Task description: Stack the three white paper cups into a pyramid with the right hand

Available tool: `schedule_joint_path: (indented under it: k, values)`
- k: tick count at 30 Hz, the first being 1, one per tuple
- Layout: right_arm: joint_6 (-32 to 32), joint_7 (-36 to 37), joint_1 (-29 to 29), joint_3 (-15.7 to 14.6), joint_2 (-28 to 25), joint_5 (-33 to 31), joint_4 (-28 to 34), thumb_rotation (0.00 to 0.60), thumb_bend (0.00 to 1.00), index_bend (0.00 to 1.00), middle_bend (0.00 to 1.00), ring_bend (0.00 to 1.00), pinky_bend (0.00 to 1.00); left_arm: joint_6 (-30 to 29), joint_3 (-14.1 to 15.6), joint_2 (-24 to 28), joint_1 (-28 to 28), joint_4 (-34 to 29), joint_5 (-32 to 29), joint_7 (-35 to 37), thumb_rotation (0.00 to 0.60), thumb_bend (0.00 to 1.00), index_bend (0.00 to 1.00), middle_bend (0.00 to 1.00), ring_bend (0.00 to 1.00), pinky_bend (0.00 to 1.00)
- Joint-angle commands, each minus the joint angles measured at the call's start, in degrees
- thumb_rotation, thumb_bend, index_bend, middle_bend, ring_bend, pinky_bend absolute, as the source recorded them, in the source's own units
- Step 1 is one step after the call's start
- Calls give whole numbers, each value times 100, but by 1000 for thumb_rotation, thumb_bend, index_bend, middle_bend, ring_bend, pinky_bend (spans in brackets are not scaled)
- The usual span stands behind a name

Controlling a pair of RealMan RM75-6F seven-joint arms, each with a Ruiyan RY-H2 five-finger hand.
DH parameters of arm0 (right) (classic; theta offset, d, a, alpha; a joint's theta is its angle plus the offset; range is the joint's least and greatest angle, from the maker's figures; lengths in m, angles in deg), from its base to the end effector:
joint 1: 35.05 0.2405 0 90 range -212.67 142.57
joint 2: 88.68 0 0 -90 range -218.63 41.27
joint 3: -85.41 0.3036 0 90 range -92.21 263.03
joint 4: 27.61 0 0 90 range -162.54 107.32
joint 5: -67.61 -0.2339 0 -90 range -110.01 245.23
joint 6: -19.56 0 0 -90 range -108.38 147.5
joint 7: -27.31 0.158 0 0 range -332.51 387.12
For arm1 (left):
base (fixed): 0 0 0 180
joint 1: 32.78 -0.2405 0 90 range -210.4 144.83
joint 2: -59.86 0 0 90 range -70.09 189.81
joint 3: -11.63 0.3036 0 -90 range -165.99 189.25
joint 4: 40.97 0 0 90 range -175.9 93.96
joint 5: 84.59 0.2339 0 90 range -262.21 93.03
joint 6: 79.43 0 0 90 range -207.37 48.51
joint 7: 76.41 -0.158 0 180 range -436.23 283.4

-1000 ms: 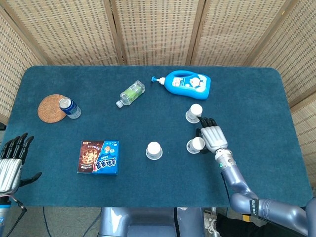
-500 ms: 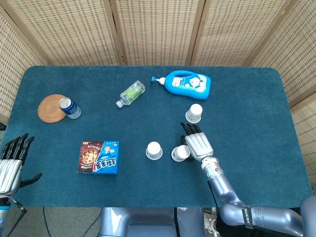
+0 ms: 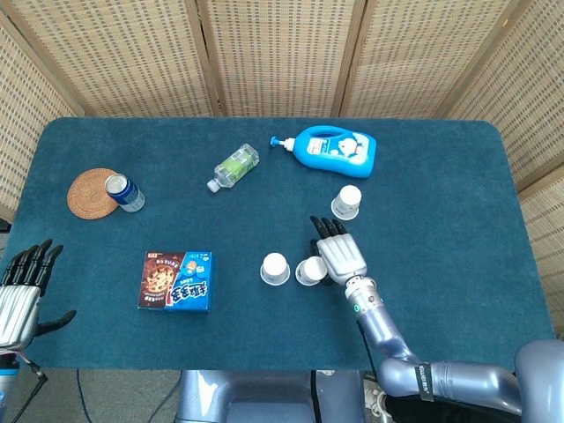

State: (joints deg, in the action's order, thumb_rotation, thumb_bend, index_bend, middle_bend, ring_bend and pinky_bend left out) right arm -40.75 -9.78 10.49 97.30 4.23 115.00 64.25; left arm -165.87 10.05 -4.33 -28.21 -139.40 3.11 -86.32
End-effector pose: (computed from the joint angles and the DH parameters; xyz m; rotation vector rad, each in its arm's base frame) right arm -0.1432 -0.3797 -0.0662 1.8282 -0.9930 0.8198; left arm -0.3360 0.1916 0.1460 -1.4356 -0.8418 -0.8716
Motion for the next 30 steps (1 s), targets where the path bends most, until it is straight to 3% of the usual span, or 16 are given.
schedule_joint_path:
  k: [1,13,23,30]
  values:
    - [21,-6,36,4,43,-51,-53,600,156,525,19,0,124,5,-2,1,5,-7,2,-1,600,133,0,0,0,53]
    - [37,-73,181,-6,214,-127,-248,600,156,514,15,0,124,16,-8,21,9,6,-16,78,600,133,0,0,0,52]
    - [72,-76,173,-92,161,-226,-268,600,149,110,0,0,110,24,-9,35,11,11,-25,96,600,132,0,0,0,53]
    - [-193,-156,-42,-239,-363,-186,-44,600,148,95,0,0,110,-6,-34,56,6,0,-43,118,600,133,0,0,0,52]
